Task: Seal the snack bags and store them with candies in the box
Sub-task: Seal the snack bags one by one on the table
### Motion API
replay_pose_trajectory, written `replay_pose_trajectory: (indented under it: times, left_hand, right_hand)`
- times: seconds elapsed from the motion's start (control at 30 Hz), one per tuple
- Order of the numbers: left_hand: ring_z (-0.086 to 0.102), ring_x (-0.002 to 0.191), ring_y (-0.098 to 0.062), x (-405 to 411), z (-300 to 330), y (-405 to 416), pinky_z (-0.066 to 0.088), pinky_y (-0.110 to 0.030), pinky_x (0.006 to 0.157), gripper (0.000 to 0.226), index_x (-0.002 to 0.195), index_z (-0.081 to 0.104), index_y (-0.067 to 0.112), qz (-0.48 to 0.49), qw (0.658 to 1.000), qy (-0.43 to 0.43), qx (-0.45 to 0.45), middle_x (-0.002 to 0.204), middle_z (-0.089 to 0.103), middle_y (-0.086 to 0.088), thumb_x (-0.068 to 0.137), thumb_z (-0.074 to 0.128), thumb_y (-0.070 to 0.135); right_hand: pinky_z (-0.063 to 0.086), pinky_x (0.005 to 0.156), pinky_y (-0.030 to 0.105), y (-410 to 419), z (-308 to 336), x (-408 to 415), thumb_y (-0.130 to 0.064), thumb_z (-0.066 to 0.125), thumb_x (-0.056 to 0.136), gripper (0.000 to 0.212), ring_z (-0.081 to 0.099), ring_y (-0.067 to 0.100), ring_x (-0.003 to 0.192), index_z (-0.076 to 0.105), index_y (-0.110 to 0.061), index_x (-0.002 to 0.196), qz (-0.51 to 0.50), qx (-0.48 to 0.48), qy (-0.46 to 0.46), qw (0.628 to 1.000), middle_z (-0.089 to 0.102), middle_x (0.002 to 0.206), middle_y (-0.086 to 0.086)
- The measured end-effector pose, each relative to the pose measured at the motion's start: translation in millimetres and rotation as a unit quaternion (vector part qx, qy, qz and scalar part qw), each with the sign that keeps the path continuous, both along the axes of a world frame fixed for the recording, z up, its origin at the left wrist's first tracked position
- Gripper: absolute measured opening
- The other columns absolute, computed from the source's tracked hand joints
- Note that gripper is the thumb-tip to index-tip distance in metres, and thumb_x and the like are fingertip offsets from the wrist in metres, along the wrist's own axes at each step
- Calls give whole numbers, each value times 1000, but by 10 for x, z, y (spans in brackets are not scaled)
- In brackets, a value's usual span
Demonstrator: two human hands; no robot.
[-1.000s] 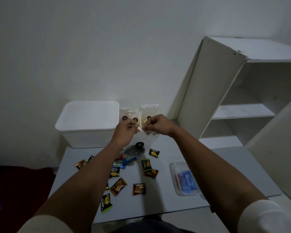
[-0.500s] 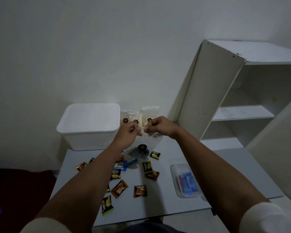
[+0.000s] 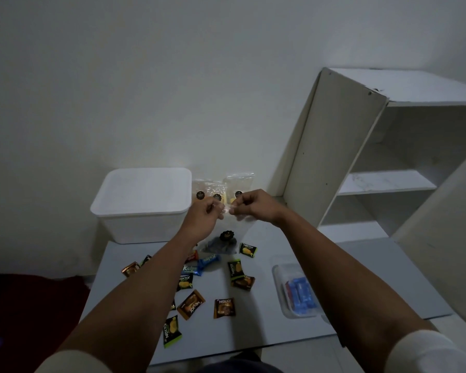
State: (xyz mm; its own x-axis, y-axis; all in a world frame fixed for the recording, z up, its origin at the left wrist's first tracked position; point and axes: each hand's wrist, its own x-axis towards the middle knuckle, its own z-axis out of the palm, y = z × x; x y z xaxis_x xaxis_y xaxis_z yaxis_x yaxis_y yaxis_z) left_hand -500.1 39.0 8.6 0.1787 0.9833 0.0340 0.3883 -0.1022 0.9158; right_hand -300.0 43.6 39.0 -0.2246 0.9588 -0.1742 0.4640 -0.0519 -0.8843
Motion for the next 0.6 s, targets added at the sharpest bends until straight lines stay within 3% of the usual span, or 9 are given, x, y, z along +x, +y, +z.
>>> replay_pose_trajectory:
  times: [0.17,0.27,0.33,0.43,0.6]
  left_hand:
    - [69,74,-8,-42,-29,7,54,-35,88,21,81,65,15,22,997,-62,-38,79,69,0,101,60,23]
    - [70,79,-17,-33,-20,-21,56,-42,92,20,91,71,1,24,991,-119,-63,81,72,-7,99,62,18]
    - [70,81,-19,-32,-21,-28,58,-40,92,17,95,73,3,10,991,-122,-59,83,73,-8,99,61,14]
    - [71,81,-16,-27,-8,-30,58,-34,90,16,91,73,17,-5,994,-103,-37,84,74,-4,101,60,16]
    - [73,82,-13,-36,6,-26,57,-33,87,12,97,74,24,5,990,-138,-43,90,77,-3,99,63,19]
  right_hand:
    - [51,78,36,-49,-94,57,-22,77,90,15,71,13,83,72,-7,94,-30,-11,55,998,76,89,11]
    - [56,86,42,-60,-86,26,-20,74,93,12,71,18,87,70,-16,82,-22,-26,72,997,73,87,9]
    - [56,88,43,-70,-71,19,-20,75,92,12,71,19,88,70,-17,81,-26,-31,82,996,72,85,7]
    - [56,88,42,-110,-68,65,-22,80,87,12,72,19,88,75,-12,91,-60,-36,115,991,75,86,6]
    - [53,95,44,-192,-157,92,-21,77,89,27,70,18,89,73,-2,108,-101,-63,197,973,74,90,7]
